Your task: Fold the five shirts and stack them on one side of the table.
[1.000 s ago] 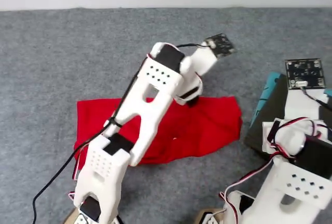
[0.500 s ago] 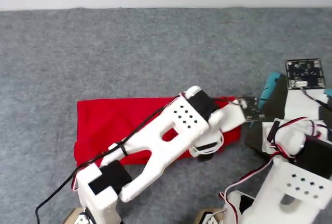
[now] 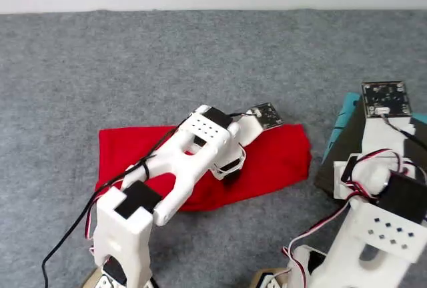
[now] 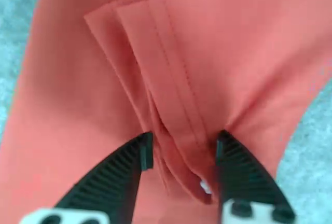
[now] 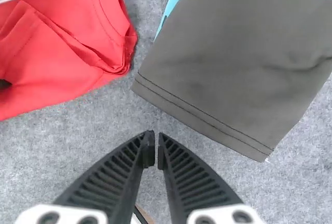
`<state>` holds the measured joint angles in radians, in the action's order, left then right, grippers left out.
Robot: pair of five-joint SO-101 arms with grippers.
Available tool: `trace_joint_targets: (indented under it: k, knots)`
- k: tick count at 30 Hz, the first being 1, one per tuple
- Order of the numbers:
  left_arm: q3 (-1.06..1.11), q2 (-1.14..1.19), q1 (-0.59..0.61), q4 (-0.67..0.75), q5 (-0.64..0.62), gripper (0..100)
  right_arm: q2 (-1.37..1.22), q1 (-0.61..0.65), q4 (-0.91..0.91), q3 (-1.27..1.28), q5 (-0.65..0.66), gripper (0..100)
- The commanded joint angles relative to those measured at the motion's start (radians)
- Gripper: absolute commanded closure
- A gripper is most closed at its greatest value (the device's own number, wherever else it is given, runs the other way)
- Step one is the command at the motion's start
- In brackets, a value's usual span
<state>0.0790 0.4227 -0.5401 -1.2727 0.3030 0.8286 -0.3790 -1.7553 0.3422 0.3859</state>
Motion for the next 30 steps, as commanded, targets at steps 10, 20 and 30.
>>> trace_joint_targets:
  k: [10, 20, 30]
  knots:
    - [-0.392, -0.008, -0.008, -0.321, 0.014, 86, 0.013, -0.007, -0.036, -0.012, -0.003, 98.0]
    - [-0.504, 0.094, -0.008, -0.245, 0.009, 86, 0.013, -0.007, -0.035, -0.009, -0.003, 98.0]
    - [-0.579, 0.275, 0.02, -0.308, -0.009, 86, 0.013, -0.007, -0.036, -0.009, -0.003, 98.0]
